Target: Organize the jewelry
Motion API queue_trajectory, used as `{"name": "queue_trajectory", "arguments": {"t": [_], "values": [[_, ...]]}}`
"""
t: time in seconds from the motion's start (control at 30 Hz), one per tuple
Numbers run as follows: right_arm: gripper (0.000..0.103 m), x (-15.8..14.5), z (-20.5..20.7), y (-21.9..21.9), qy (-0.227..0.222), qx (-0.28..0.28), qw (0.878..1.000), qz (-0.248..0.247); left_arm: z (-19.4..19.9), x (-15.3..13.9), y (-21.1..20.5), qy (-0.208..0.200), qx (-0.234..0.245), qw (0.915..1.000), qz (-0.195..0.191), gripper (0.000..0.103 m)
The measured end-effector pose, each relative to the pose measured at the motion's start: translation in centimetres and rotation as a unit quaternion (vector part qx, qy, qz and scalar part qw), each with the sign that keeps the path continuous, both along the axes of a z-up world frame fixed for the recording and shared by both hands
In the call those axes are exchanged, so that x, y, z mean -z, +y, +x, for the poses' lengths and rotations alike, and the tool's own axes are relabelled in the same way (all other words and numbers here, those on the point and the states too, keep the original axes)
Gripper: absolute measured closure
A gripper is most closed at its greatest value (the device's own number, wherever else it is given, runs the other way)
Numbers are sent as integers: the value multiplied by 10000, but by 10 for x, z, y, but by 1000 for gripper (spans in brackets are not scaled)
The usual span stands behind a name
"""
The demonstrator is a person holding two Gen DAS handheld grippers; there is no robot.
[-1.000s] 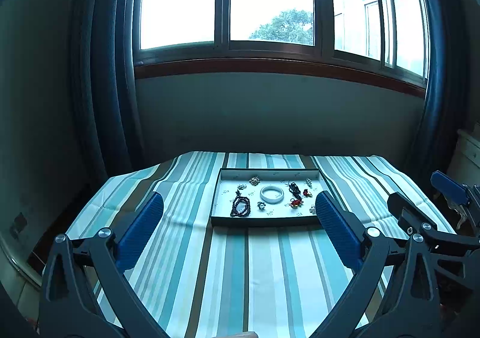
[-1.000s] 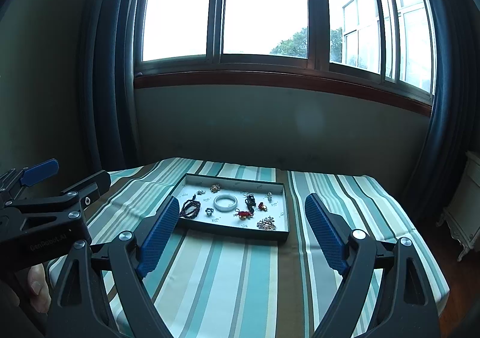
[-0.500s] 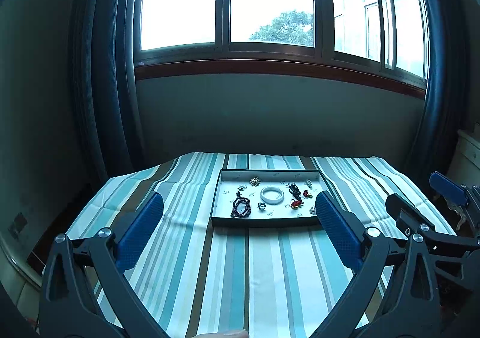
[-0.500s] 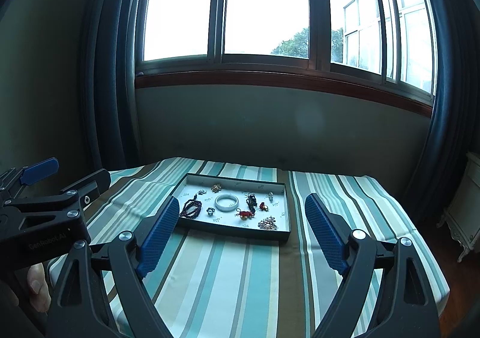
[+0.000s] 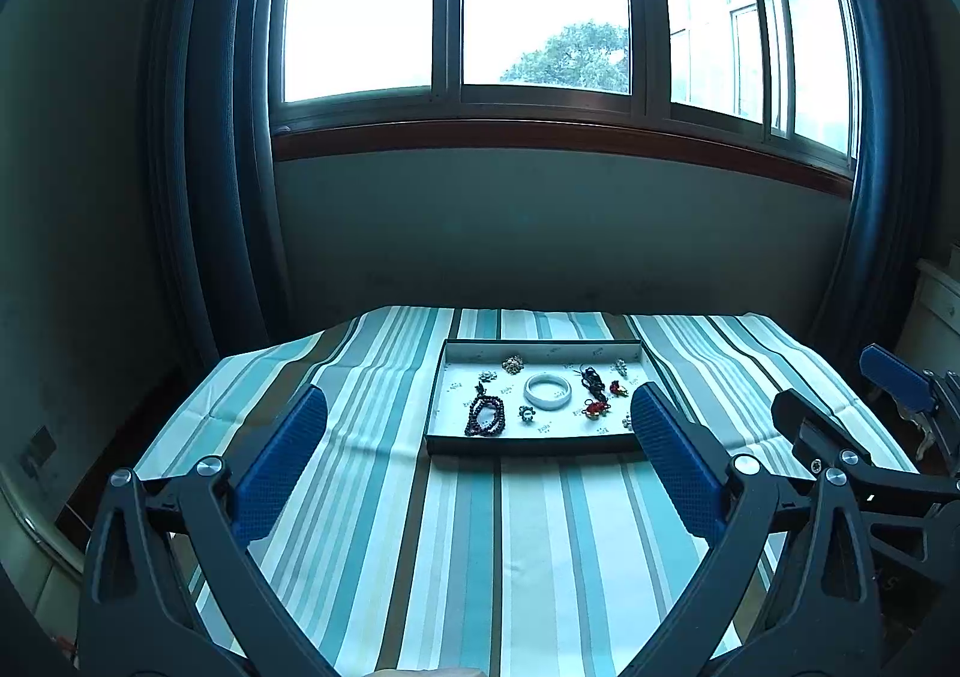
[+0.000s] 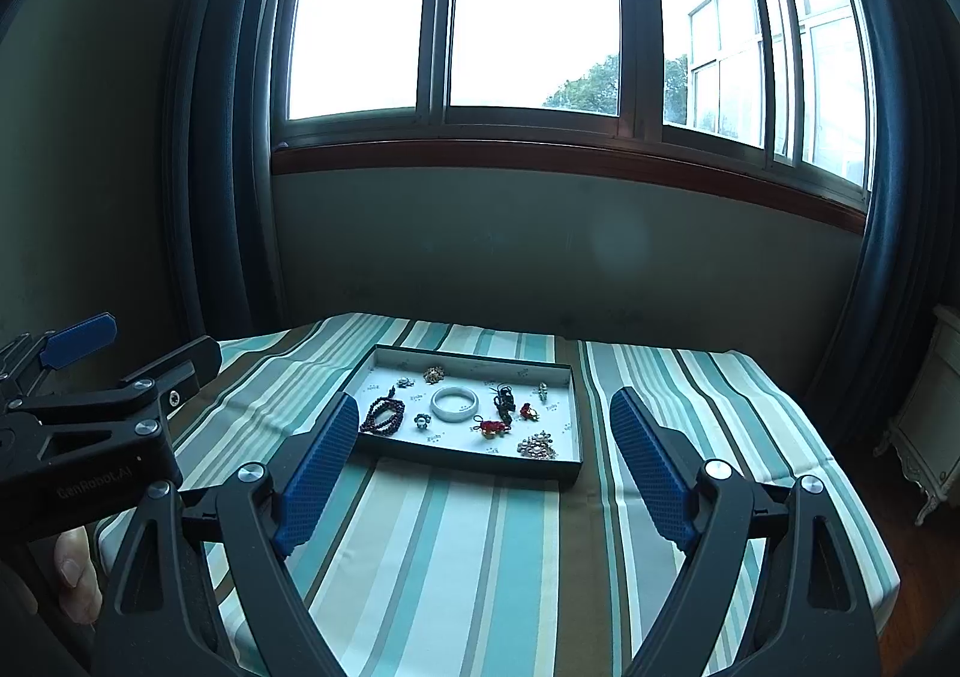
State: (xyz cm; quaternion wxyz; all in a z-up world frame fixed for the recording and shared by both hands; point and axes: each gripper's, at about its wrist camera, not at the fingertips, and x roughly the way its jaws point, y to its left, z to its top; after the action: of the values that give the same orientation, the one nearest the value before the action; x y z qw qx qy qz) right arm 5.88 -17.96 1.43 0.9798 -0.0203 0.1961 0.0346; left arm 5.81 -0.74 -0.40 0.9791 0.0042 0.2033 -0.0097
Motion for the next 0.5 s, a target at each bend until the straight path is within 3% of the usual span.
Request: {"name": "queue_trajectory", "arguments": {"t": [0.5], "values": [[18, 0, 0, 0, 6, -7, 10000, -1, 0, 0, 0, 7, 12, 10000, 4, 2]]}}
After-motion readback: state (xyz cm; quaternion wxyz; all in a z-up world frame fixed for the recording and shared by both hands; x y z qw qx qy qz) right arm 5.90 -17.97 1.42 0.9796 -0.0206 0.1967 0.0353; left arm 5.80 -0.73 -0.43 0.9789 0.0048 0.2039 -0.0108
